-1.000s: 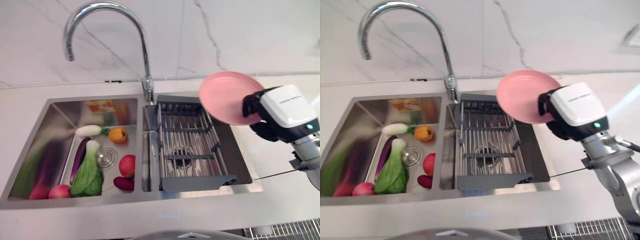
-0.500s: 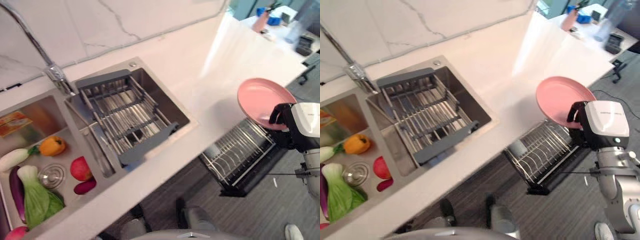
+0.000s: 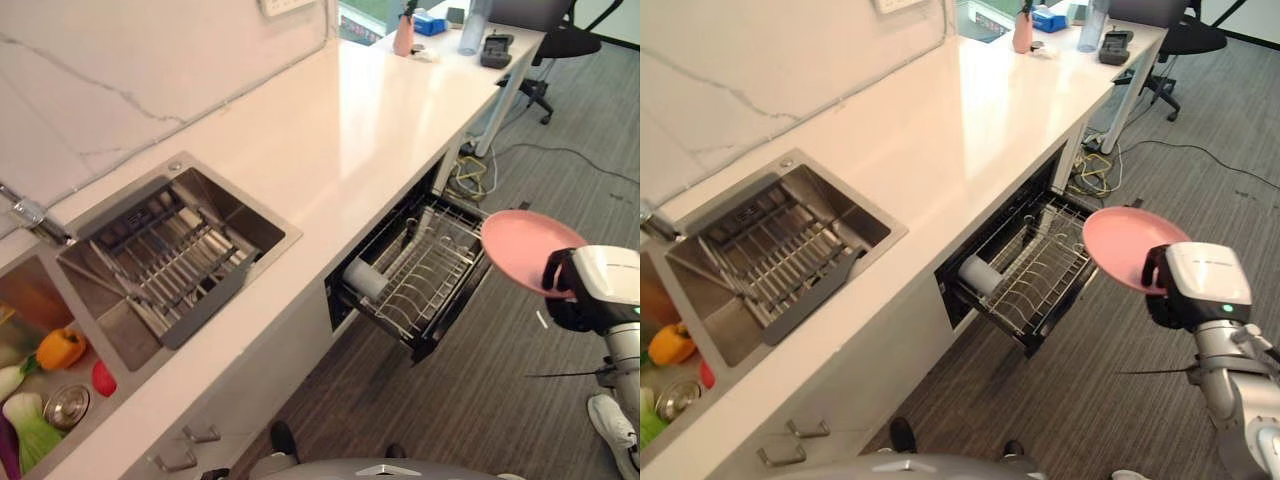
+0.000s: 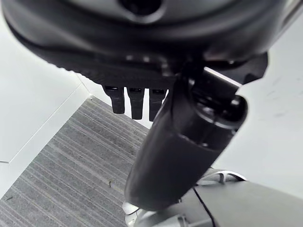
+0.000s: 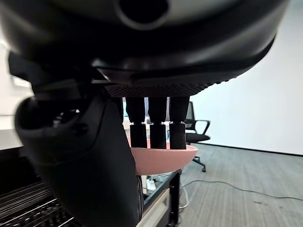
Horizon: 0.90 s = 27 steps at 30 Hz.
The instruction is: Place the dishes in the dishwasher.
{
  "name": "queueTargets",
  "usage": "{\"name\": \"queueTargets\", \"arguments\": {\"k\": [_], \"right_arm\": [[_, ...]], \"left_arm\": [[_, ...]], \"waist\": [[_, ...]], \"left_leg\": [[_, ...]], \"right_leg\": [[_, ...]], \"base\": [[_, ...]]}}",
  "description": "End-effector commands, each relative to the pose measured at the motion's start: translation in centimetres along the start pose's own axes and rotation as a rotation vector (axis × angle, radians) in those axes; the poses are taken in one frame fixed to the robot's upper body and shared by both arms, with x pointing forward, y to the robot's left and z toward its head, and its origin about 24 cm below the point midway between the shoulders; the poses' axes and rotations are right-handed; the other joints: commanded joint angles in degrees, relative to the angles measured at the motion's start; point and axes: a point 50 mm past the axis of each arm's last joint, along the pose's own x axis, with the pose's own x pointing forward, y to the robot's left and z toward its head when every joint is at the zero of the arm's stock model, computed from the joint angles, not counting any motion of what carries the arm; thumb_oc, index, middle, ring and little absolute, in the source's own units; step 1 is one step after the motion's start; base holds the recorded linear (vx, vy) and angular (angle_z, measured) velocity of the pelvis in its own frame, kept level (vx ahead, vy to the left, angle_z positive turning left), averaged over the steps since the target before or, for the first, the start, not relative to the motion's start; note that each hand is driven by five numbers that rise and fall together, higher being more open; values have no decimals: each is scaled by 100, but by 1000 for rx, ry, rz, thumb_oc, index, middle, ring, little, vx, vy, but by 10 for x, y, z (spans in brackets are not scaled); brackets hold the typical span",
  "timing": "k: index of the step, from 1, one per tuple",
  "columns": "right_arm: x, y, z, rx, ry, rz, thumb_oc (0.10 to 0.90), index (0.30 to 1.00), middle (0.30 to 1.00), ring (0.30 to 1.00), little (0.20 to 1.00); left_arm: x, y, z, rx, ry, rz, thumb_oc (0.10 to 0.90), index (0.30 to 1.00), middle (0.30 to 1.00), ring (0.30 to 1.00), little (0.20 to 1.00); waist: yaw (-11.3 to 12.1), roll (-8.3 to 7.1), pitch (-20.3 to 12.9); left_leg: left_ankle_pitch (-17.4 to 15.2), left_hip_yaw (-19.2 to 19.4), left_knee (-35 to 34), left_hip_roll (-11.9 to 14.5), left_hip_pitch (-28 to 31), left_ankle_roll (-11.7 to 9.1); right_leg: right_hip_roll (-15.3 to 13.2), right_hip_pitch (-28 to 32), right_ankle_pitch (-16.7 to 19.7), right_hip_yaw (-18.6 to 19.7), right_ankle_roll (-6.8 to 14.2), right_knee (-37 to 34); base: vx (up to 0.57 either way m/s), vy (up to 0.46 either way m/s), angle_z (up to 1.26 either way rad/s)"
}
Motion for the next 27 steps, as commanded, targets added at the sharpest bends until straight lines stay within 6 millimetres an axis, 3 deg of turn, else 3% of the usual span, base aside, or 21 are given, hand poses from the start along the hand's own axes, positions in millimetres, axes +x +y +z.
{"name": "queueTargets", "arguments": {"k": [1, 8, 15, 22, 23, 24, 25, 27], "right_arm": [[34, -76, 22, -24, -171, -323, 400, 300, 300, 300, 300], [52, -69, 25, -58, -216, -224, 400, 300, 300, 300, 300], [73, -43, -4, -145, -105, -53, 400, 300, 300, 300, 300], [80, -31, -29, -222, 9, 35, 400, 300, 300, 300, 300], [81, -33, -33, -227, 30, 25, 456, 385, 385, 385, 385], [80, -33, -33, -227, 31, 26, 456, 385, 385, 385, 385], [79, -33, -33, -190, 45, 7, 773, 860, 860, 860, 860], [77, -35, -33, -157, 57, -16, 800, 900, 900, 900, 900]], "left_arm": [[8, 18, 45, 8, -113, 36, 800, 900, 900, 900, 900], [7, 15, 45, 34, -114, 20, 800, 900, 900, 900, 900], [7, 15, 52, 51, -147, 13, 800, 900, 900, 900, 900], [6, 11, 48, 63, -143, -1, 800, 900, 900, 900, 900], [6, 10, 48, 70, -143, -5, 800, 900, 900, 900, 900], [6, 10, 48, 71, -143, -5, 800, 900, 900, 900, 900], [6, 8, 48, 75, -138, -9, 800, 900, 900, 900, 900], [6, 7, 49, 74, -138, -13, 800, 900, 900, 900, 900]], "waist": [[372, -127, 448], [499, 100, 754], [622, 356, 985], [620, 504, 987], [602, 532, 962], [604, 534, 961], [588, 541, 944], [560, 547, 919]], "left_leg": [[-568, 49, 45, -101, 186, -11], [-417, -173, 69, -71, -54, -83], [-222, -308, 104, -38, -319, -167], [-169, -305, 90, -1, -274, -216], [-169, -314, 79, 9, -253, -221], [-168, -315, 79, 9, -253, -221], [-166, -319, 73, 14, -238, -221], [-168, -316, 64, 20, -206, -223]], "right_leg": [[-311, -22, -194, -17, 354, 81], [-304, -92, -177, -184, 286, 81], [-294, -182, -167, -387, 200, 81], [-282, -153, -203, -435, 178, 81], [-277, -147, -225, -440, 170, 81], [-276, -146, -225, -441, 170, 81], [-270, -139, -240, -435, 163, 81], [-263, -122, -255, -426, 160, 81]], "base": [[-143, -81, 35], [-87, -34, 31], [-78, -17, 29], [-15, 1, 3], [0, 0, 0], [0, 0, 0], [0, 0, 0], [0, 0, 0]]}}
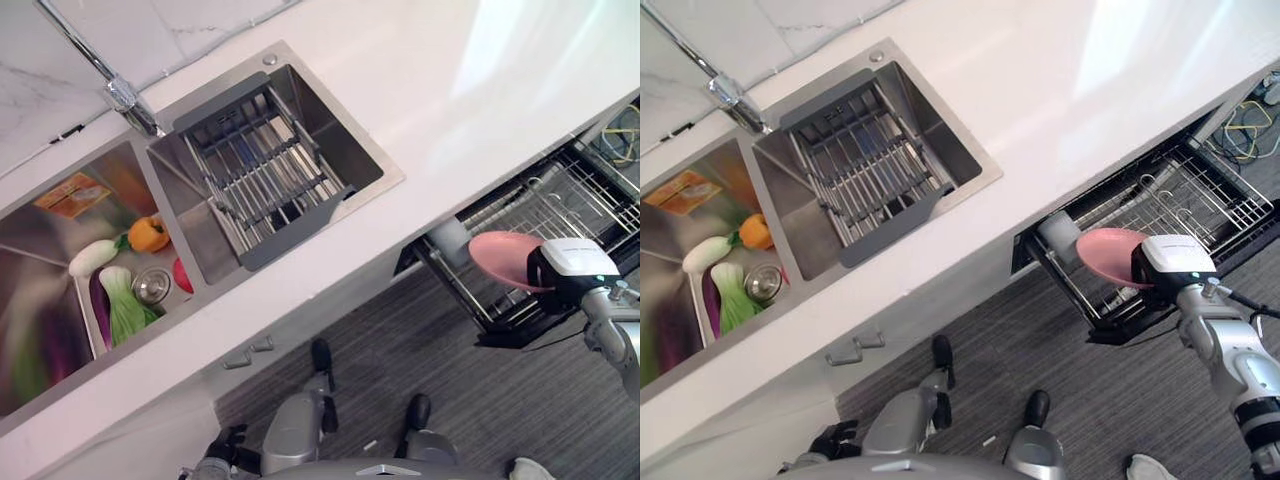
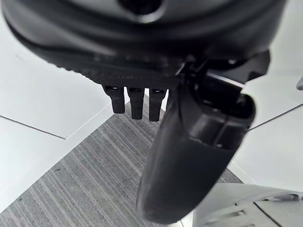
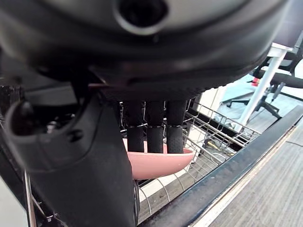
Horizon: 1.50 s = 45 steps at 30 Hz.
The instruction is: Place the dishes in the dishwasher.
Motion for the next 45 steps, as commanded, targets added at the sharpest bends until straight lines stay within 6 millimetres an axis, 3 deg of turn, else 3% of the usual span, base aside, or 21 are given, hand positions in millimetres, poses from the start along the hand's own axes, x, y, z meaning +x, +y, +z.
{"name": "queueTargets", "arguments": {"k": [1, 11, 15, 17, 18, 20, 21, 23, 24, 25, 28, 29, 33, 35, 43, 44, 45], "right_arm": [[1, -57, -15, -4, 38, -230, 800, 900, 900, 900, 900], [-25, -85, -36, 101, 127, -433, 800, 900, 900, 900, 900], [-46, -85, -60, 146, 252, -521, 800, 900, 900, 900, 900], [-60, -64, -82, 221, 391, -522, 800, 900, 900, 900, 900], [-64, -62, -83, 235, 411, -532, 800, 900, 900, 900, 900], [-72, -25, -89, 345, 533, -483, 800, 900, 900, 900, 900], [-72, -25, -89, 345, 533, -483, 800, 900, 900, 900, 900], [-66, -3, -85, 411, 570, -432, 800, 900, 900, 900, 900], [-62, 2, -86, 423, 586, -418, 626, 639, 639, 639, 639], [-57, 5, -84, 426, 592, -415, 408, 312, 312, 312, 312], [-32, 5, -64, 477, 553, -449, 400, 300, 300, 300, 300], [-32, 5, -64, 477, 553, -449, 400, 300, 300, 300, 300], [-8, -7, -45, 478, 478, -480, 400, 300, 300, 300, 300], [8, -24, -30, 464, 396, -519, 400, 300, 300, 300, 300], [37, -66, -7, 402, 271, -603, 400, 300, 300, 300, 300], [54, -78, 1, 349, 239, -573, 400, 300, 300, 300, 300], [54, -78, 1, 349, 239, -573, 400, 300, 300, 300, 300]], "left_arm": [[3, 8, 2, 61, 19, 20, 800, 900, 900, 900, 900], [4, 10, 5, 55, 17, 19, 800, 900, 900, 900, 900], [5, 13, 7, 43, 12, 35, 800, 900, 900, 900, 900], [5, 12, 8, 40, 10, 41, 800, 900, 900, 900, 900], [5, 12, 8, 40, 13, 40, 800, 900, 900, 900, 900], [4, 9, 7, 43, 18, 39, 800, 900, 900, 900, 900], [4, 9, 7, 43, 18, 39, 800, 900, 900, 900, 900], [4, 7, 10, 58, 9, 33, 800, 900, 900, 900, 900], [5, 7, 11, 59, 5, 32, 800, 900, 900, 900, 900], [4, 5, 12, 65, -1, 26, 800, 900, 900, 900, 900], [4, -4, 19, 68, -27, 11, 800, 900, 900, 900, 900], [4, -4, 19, 68, -27, 11, 800, 900, 900, 900, 900], [2, -9, 15, 60, -24, 7, 800, 900, 900, 900, 900], [1, -15, 11, 88, -21, -12, 800, 900, 900, 900, 900], [-2, -24, 4, 143, -21, -38, 800, 900, 900, 900, 900], [-3, -25, 4, 183, -27, -38, 800, 900, 900, 900, 900], [-3, -25, 4, 183, -27, -38, 800, 900, 900, 900, 900]], "waist": [[-35, 49, -219], [-247, -37, -404], [-374, -60, -391], [-447, -31, -393], [-471, -20, -387], [-517, 83, -352], [-517, 83, -352], [-525, 200, -266], [-535, 255, -211], [-528, 338, -169], [-493, 672, 16], [-493, 672, 16], [-372, 917, 14], [-269, 1028, -58], [33, 1126, -227], [226, 1129, -312], [226, 1129, -312]], "left_leg": [[-421, 417, 72, 436, 412, -519], [-497, 582, 47, 527, 722, -529], [-503, 659, 45, 545, 784, -533], [-505, 680, 40, 547, 818, -531], [-507, 681, 40, 548, 825, -532], [-502, 679, 37, 537, 834, -523], [-502, 679, 37, 537, 834, -523], [-488, 676, 37, 513, 794, -515], [-475, 674, 39, 510, 767, -514], [-462, 677, 40, 500, 730, -511], [-406, 685, 43, 473, 618, -501], [-406, 685, 43, 473, 618, -501], [-345, 609, 44, 454, 581, -537], [-292, 491, 31, 441, 567, -562], [-196, 114, 41, 383, 553, -614], [-149, -37, 62, 367, 585, -661], [-149, -37, 62, 367, 585, -661]], "right_leg": [[-35, -48, -377, 340, 84, 72], [46, 35, -431, 513, 74, 72], [71, 13, -415, 598, 65, 72], [82, 15, -410, 616, 48, 72], [84, 18, -415, 629, 44, 72], [74, -15, -412, 662, 35, 91], [74, -15, -412, 662, 35, 91], [54, -117, -388, 719, 26, 132], [46, -202, -392, 743, 20, 185], [29, -291, -397, 773, 17, 250], [-38, -589, -432, 827, -8, 532], [-38, -589, -432, 827, -8, 532], [-58, -571, -465, 762, -35, 532], [-51, -438, -500, 655, -60, 456], [-38, -30, -647, 279, -155, 387], [-22, 229, -701, 46, -179, 329], [-22, 229, -701, 46, -179, 329]], "base": [[0, 0, 0], [18, -14, -9], [2, -16, -17], [12, -8, -10], [2, -7, -7], [-18, -4, -5], [-31, -2, -8], [-74, 13, -12], [-113, 40, -14], [-110, 39, -22], [-112, 46, -23], [-27, 2, -8], [-11, -3, -3], [3, -45, 14], [18, -53, 42], [19, -41, 24], [18, -41, 40]]}}
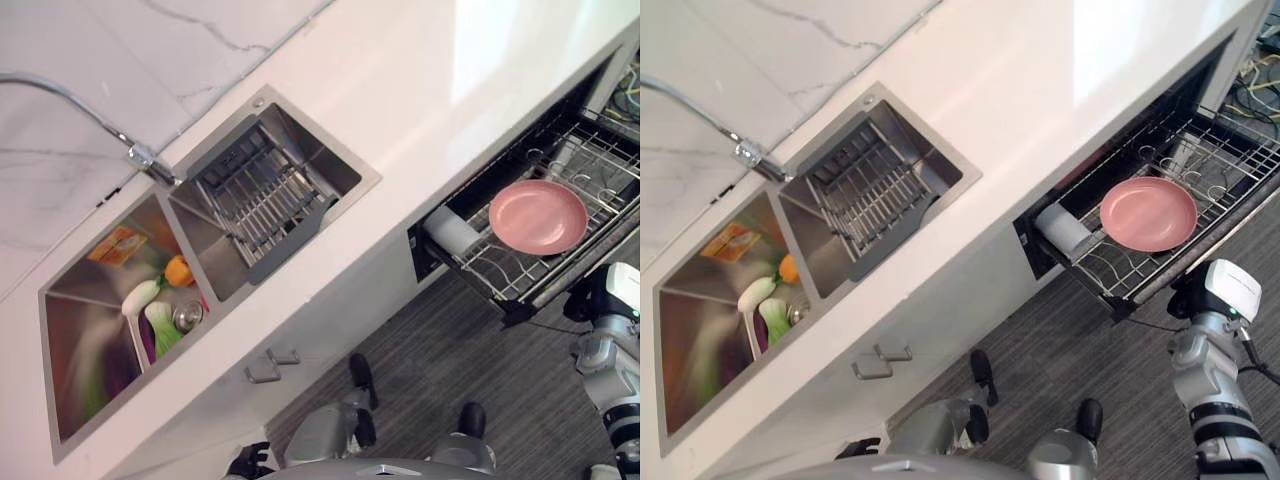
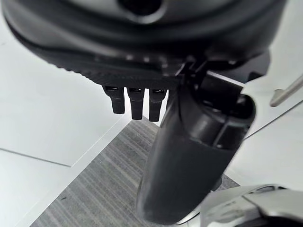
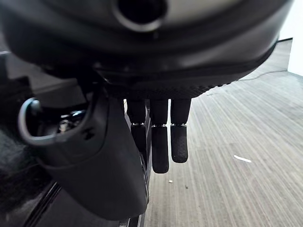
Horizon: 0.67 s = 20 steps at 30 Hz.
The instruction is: Place the dishes in the dishwasher.
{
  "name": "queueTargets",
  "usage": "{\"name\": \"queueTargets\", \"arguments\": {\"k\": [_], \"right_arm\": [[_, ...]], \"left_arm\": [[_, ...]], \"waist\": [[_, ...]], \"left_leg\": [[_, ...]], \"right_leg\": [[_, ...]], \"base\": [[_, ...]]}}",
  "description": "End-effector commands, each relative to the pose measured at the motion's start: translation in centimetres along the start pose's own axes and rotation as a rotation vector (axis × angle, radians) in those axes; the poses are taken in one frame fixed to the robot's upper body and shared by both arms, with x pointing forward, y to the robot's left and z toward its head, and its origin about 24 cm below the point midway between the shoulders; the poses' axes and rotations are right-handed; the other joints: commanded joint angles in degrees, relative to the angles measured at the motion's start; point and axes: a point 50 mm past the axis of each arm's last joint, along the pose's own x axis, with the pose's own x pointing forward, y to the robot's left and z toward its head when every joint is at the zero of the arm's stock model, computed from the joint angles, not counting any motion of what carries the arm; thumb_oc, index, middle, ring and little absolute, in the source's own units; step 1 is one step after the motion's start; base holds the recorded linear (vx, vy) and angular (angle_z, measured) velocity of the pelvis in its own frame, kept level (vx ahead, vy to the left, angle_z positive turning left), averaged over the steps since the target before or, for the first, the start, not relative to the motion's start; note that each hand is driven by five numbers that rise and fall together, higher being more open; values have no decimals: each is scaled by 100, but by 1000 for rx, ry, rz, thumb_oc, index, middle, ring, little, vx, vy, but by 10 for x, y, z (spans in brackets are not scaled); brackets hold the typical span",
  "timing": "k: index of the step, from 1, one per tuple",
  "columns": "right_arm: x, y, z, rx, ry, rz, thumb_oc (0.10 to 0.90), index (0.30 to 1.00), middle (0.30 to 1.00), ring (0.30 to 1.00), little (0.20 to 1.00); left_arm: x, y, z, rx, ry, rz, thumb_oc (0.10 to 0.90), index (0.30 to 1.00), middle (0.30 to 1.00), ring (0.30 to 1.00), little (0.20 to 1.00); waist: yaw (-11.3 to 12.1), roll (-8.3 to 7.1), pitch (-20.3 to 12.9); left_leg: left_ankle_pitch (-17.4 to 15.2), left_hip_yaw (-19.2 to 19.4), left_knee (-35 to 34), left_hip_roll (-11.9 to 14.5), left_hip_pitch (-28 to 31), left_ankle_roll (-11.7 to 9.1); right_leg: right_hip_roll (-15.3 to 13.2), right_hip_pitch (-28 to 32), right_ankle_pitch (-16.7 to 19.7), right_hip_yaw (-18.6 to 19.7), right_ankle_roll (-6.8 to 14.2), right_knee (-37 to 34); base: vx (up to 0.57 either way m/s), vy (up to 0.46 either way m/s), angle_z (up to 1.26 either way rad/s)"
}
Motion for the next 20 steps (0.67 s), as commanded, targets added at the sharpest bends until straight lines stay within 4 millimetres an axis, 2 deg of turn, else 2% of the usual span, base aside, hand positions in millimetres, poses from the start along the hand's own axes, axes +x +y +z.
{"name": "queueTargets", "arguments": {"k": [1, 2, 7, 11, 13, 17, 20], "right_arm": [[40, -85, 96, 36, -354, -327, 400, 300, 300, 300, 300], [46, -85, 106, -20, -368, -289, 400, 300, 300, 300, 300], [51, -72, 114, -56, -383, -186, 400, 300, 300, 300, 300], [42, -45, 100, -75, -374, -101, 400, 300, 300, 300, 300], [34, -22, 78, -102, -319, -34, 800, 900, 900, 900, 900], [-3, 41, 31, -61, -173, 178, 800, 900, 900, 900, 900], [-50, 94, -12, -87, -22, 401, 800, 900, 900, 900, 900]], "left_arm": [[8, 21, 22, 119, -45, 69, 800, 900, 900, 900, 900], [8, 21, 23, 135, -48, 68, 800, 900, 900, 900, 900], [9, 19, 29, 136, -60, 67, 800, 900, 900, 900, 900], [9, 20, 25, 109, -35, 76, 800, 900, 900, 900, 900], [9, 19, 22, 120, -20, 72, 800, 900, 900, 900, 900], [9, 21, 17, 80, 15, 72, 800, 900, 900, 900, 900], [10, 28, 18, 32, 17, 82, 800, 900, 900, 900, 900]], "waist": [[490, 25, -213], [615, 7, -274], [748, -94, -347], [785, -269, -422], [771, -375, -441], [662, -600, -459], [543, -772, -451]], "left_leg": [[-218, 104, 65, 486, 309, -698], [-184, 7, 72, 483, 316, -735], [-147, -212, 97, 444, 340, -780], [-186, -323, 97, 429, 366, -747], [-211, -331, 103, 429, 382, -732], [-301, -282, 91, 441, 437, -670], [-378, -231, 68, 445, 481, -608]], "right_leg": [[36, -112, -754, 144, -249, 317], [51, 47, -776, -8, -272, 264], [111, 368, -841, -316, -302, 180], [153, 490, -898, -423, -315, 154], [168, 545, -910, -447, -322, 141], [179, 559, -898, -398, -313, 111], [172, 491, -859, -286, -289, 115]], "base": [[2, -34, 26], [5, -45, 51], [17, -30, 58], [42, -17, 36], [53, -3, 41], [42, 2, 28], [21, 1, -15]]}}
